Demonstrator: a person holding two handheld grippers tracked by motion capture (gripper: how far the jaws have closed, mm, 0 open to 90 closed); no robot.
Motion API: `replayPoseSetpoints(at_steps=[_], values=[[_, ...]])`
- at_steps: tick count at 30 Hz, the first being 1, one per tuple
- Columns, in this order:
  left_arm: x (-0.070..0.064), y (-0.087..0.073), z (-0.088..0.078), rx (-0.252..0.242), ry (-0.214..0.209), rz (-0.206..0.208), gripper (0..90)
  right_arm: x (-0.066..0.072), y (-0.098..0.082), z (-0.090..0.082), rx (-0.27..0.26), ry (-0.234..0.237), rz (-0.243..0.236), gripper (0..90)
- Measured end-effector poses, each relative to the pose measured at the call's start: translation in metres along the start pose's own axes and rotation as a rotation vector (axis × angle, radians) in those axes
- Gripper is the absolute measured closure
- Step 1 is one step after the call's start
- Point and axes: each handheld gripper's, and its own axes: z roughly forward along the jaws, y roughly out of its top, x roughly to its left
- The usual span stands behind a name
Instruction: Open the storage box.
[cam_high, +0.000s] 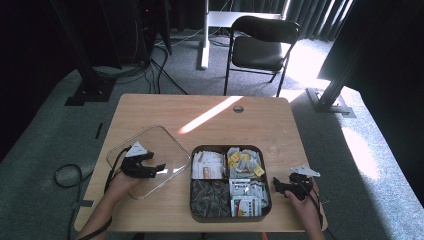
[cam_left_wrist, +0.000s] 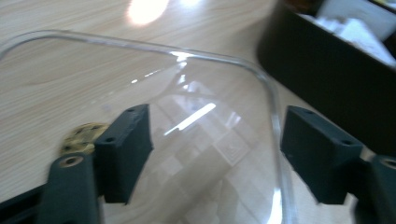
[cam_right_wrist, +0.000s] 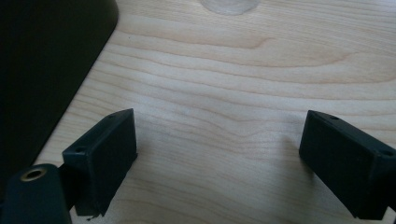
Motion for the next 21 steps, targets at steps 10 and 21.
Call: replayPoseSetpoints(at_steps=[10,21], values=[[-0.026,-0.004,0.006,0.001,-0.06,0.078,7.8,0.0,0.0,0.0,0.0,0.0,0.0,10.6],[-0.048,-0.013,0.015,0.035,-0.122,0.169,0.1,0.0,0.0,0.0,0.0,0.0,0.0,10.6]])
